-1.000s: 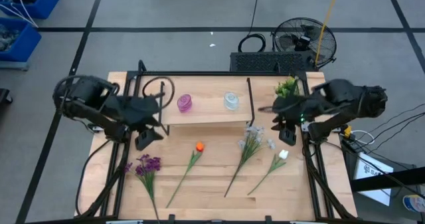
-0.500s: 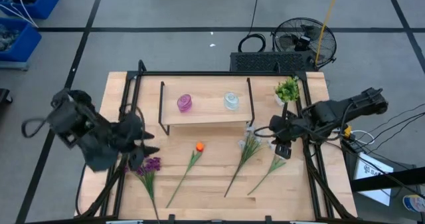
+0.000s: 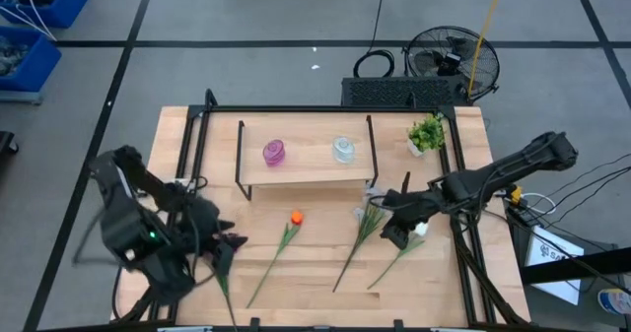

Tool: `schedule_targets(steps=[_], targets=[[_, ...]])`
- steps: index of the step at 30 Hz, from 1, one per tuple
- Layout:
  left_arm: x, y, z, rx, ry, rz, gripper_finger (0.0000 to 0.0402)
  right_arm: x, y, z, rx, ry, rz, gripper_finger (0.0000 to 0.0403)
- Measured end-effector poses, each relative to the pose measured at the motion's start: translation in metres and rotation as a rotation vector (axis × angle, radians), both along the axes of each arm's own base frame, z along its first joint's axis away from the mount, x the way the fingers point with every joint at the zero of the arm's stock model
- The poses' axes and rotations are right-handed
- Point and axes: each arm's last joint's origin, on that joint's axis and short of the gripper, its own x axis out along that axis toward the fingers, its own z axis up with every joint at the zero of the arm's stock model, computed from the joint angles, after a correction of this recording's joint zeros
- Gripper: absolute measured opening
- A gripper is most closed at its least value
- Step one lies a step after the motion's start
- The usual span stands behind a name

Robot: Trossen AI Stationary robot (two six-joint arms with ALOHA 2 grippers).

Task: Pick and place flowers into a vace then onto a shelf
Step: Put the violet flowers into the violet vase on the shelf

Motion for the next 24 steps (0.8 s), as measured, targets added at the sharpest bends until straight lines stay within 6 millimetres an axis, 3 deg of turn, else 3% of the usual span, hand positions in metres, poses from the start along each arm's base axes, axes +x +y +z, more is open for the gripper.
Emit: schedule_targets(steps=[5,10,17,24], targets=[[-0.016,-0.014,-0.049,-0.156,0.146,0.205,0.0271,0.002,0.001,-0.002,0.012,-0.043,-0.001,0.0125],[-0.027,-0.024,-0.08,-0.314,0.289,0.388,0.0271,0.002,0.001,-0.002,0.01,-0.047,-0.002,0.0125],[-0.025,-0.028,-0.119,-0.376,0.404,0.422,0.0271,0.003,0.001,-0.001,0.012,-0.055,-0.003,0.0125],[-0.027,-0.027,-0.172,-0.462,0.52,0.503,0.0271,0.003,0.001,-0.001,0.013,-0.059,-0.003,0.0125]])
